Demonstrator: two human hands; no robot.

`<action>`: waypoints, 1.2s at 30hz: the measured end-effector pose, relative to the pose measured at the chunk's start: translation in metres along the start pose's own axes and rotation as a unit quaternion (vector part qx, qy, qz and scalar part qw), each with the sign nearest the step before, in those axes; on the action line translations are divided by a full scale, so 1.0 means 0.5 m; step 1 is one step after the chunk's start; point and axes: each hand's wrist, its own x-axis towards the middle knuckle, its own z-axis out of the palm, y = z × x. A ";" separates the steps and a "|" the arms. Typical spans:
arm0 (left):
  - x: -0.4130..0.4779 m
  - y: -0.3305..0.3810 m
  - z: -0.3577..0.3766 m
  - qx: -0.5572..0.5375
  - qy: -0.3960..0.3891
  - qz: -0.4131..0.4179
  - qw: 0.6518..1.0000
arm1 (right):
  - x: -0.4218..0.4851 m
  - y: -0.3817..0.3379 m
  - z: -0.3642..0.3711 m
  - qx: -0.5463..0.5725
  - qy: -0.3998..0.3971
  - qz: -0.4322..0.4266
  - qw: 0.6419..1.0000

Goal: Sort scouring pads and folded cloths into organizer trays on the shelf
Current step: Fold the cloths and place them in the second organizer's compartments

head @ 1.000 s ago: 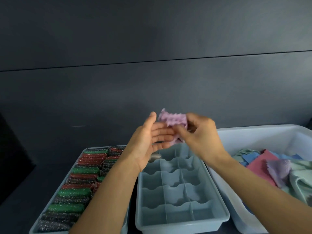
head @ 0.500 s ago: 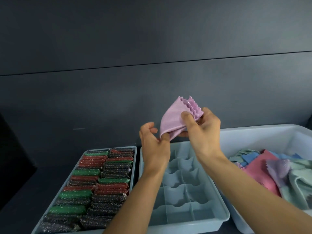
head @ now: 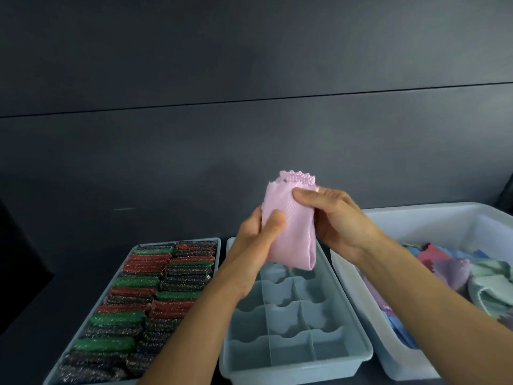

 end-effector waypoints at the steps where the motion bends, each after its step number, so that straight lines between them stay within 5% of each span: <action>1: 0.001 0.003 0.009 0.013 0.020 0.008 1.000 | 0.000 0.008 0.003 0.004 -0.005 0.003 1.000; 6: 0.010 -0.003 0.029 0.023 0.175 0.042 0.983 | -0.018 0.031 0.007 -0.090 -0.065 0.035 0.993; 9: 0.005 -0.008 0.031 0.036 0.198 0.040 0.979 | -0.027 0.038 0.020 -0.123 -0.039 -0.005 0.992; 17: -0.001 0.001 -0.019 -0.041 0.082 0.010 0.996 | -0.026 0.052 0.013 -0.037 -0.041 -0.071 0.996; 22: -0.011 0.007 -0.035 -0.149 0.049 -0.114 0.981 | -0.025 0.049 0.007 -0.220 -0.056 -0.158 0.961; 26: -0.012 0.004 -0.051 -0.082 -0.024 -0.144 0.986 | -0.019 0.051 -0.006 -0.321 -0.068 -0.187 0.926; 29: -0.012 -0.003 -0.062 -0.055 0.012 -0.112 0.992 | -0.020 0.052 -0.009 -0.254 -0.048 -0.152 0.954; 33: -0.007 -0.011 -0.070 0.003 0.042 -0.024 0.999 | -0.017 0.065 -0.014 -0.144 -0.071 0.008 0.987; 36: -0.004 -0.022 -0.078 0.010 0.039 0.004 0.999 | -0.010 0.079 -0.004 -0.116 -0.091 0.007 0.989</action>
